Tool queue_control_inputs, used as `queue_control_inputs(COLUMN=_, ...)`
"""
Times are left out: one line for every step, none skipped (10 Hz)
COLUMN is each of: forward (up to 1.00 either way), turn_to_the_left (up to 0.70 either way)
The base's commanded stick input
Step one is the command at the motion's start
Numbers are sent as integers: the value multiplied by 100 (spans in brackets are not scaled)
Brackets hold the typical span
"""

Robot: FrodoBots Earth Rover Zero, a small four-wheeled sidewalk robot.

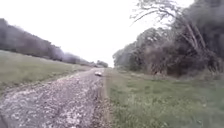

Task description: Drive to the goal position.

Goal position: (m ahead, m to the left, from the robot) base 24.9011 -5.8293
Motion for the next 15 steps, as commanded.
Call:
queue_control_inputs(forward=100, turn_to_the_left=27)
queue_control_inputs(forward=100, turn_to_the_left=27)
queue_control_inputs(forward=100, turn_to_the_left=27)
queue_control_inputs(forward=100, turn_to_the_left=27)
queue_control_inputs(forward=100, turn_to_the_left=27)
queue_control_inputs(forward=100, turn_to_the_left=27)
queue_control_inputs(forward=100, turn_to_the_left=27)
queue_control_inputs(forward=100, turn_to_the_left=27)
queue_control_inputs(forward=100, turn_to_the_left=27)
queue_control_inputs(forward=100, turn_to_the_left=27)
queue_control_inputs(forward=100, turn_to_the_left=27)
queue_control_inputs(forward=100, turn_to_the_left=27)
queue_control_inputs(forward=100, turn_to_the_left=27)
queue_control_inputs(forward=100, turn_to_the_left=14)
queue_control_inputs(forward=100, turn_to_the_left=0)
